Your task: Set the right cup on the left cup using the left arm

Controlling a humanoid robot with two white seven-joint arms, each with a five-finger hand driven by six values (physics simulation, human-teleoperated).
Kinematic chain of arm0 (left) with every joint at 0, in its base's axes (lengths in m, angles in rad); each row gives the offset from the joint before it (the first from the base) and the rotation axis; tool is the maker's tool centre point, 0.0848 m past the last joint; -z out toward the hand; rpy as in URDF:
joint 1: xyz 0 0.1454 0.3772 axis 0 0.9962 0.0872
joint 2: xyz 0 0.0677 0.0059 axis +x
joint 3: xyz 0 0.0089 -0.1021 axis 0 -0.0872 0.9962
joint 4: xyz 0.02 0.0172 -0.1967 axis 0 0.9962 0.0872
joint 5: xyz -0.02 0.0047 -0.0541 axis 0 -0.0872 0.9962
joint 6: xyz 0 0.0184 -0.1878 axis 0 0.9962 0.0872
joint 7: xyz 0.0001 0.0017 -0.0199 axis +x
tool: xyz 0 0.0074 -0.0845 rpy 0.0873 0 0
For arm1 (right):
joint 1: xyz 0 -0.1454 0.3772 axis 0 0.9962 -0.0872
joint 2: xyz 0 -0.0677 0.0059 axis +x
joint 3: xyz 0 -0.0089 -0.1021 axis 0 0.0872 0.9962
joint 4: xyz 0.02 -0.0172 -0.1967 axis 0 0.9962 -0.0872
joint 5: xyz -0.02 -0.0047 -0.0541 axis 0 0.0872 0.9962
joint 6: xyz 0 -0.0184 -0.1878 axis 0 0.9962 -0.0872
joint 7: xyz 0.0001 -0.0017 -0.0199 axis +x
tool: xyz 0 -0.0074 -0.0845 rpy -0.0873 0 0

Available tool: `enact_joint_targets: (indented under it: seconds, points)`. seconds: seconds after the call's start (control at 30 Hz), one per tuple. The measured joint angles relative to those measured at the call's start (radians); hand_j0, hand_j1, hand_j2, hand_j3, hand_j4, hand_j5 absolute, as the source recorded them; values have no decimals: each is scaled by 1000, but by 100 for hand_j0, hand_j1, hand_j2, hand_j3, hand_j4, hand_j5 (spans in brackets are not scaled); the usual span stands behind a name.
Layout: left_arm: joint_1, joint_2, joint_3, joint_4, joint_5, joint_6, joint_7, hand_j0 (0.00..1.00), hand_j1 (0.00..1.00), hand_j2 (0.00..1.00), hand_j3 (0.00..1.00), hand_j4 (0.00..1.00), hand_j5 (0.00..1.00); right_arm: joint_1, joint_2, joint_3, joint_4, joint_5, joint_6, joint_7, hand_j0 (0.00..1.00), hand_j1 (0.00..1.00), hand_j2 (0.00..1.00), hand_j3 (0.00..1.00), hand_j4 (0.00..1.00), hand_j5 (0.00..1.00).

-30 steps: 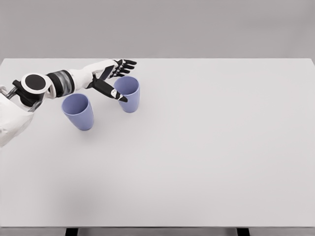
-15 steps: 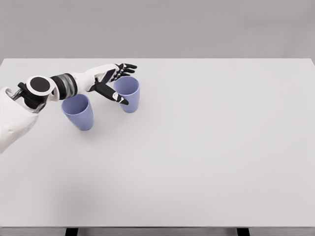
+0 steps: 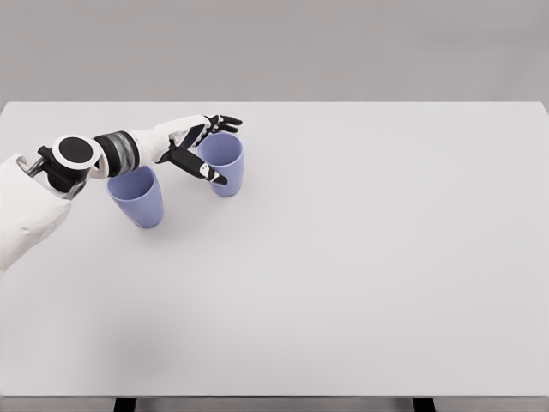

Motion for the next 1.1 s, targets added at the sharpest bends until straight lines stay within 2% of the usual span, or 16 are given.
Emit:
enact_joint_targets:
  seconds: [0.03, 0.13, 0.23, 0.63, 1.1]
  points:
    - [2, 0, 0, 0, -1, 0, 1, 91, 91, 91, 91, 91, 91, 0, 0, 0, 0, 0, 0, 0, 100, 100, 100, 100, 100, 100]
    - [2, 0, 0, -1, -3, 0, 2, 78, 78, 78, 78, 78, 78, 0, 0, 0, 0, 0, 0, 0, 100, 100, 100, 100, 100, 100]
    - [2, 0, 0, -2, -6, 0, 3, 73, 73, 73, 73, 73, 73, 0, 0, 0, 0, 0, 0, 0, 100, 100, 100, 100, 100, 100]
    - [-2, 8, 4, -27, -6, 0, 3, 68, 68, 68, 68, 68, 68, 0, 0, 0, 0, 0, 0, 0, 100, 100, 100, 100, 100, 100]
    - [-2, 77, 22, -150, 10, 0, 3, 67, 67, 67, 67, 67, 67, 0, 0, 0, 0, 0, 0, 0, 100, 100, 100, 100, 100, 100]
